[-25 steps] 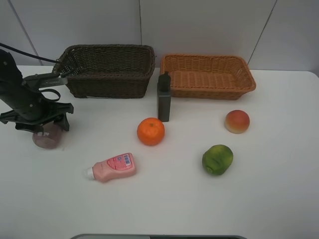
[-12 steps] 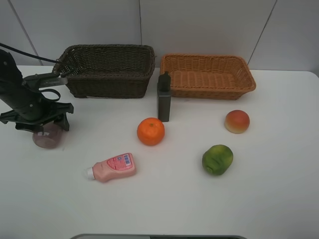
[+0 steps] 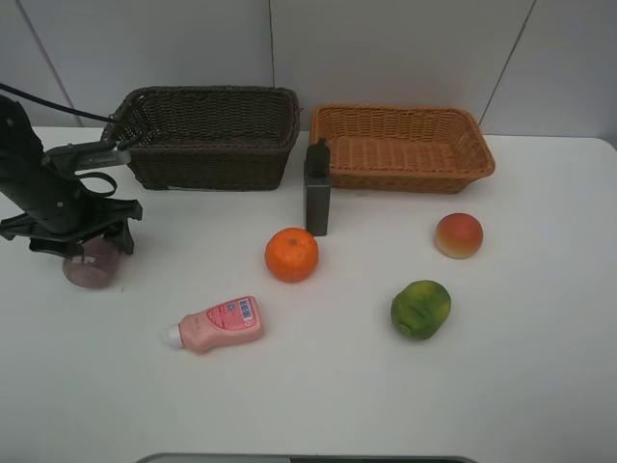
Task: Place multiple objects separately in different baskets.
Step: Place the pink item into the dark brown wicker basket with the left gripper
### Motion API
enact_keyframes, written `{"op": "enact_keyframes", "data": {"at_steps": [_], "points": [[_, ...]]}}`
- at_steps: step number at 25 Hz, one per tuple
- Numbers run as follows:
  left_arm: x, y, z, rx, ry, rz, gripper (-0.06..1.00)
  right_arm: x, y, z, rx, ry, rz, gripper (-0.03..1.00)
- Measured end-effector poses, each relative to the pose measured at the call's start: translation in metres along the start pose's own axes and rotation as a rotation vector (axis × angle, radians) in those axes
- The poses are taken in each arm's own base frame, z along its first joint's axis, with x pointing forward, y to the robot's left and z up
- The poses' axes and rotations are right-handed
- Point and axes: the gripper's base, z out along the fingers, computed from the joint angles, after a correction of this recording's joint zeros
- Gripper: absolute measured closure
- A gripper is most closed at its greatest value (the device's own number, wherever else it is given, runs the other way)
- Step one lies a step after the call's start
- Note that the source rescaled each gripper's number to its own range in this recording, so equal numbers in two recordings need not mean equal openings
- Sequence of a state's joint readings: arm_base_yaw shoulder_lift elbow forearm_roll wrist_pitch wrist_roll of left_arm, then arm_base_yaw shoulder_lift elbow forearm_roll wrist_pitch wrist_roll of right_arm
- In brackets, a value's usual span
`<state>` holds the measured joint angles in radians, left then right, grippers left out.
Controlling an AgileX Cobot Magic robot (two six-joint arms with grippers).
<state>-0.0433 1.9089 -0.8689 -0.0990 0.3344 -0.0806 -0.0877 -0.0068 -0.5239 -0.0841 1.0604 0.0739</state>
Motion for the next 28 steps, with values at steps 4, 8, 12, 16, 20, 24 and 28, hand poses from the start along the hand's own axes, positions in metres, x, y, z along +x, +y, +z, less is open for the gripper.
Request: {"op": "enact_keyframes", "data": {"at_steps": [4,8,12,16,20,24,28], "points": [[0.002,-0.001,-0.013,0.002,0.019,0.002,0.48,0.0,0.0,0.0,0.0,0.0,0.0,0.11],[-0.002,-0.003,-0.046,0.021,-0.058,-0.001,0.48,0.0,0.0,0.0,0.0,0.0,0.0,0.11],[-0.005,-0.006,-0.085,0.046,-0.167,-0.002,0.48,0.0,0.0,0.0,0.0,0.0,0.0,0.11],[-0.026,-0.012,-0.131,0.073,-0.297,0.008,0.48,0.0,0.0,0.0,0.0,0.0,0.0,0.11],[-0.049,-0.021,-0.163,0.089,-0.413,0.045,0.48,0.0,0.0,0.0,0.0,0.0,0.0,0.11],[-0.069,-0.036,-0.188,0.087,-0.511,0.131,0.48,0.0,0.0,0.0,0.0,0.0,0.0,0.11],[-0.089,-0.044,-0.189,0.089,-0.551,0.153,0.48,0.0,0.0,0.0,0.0,0.0,0.0,0.11]]}}
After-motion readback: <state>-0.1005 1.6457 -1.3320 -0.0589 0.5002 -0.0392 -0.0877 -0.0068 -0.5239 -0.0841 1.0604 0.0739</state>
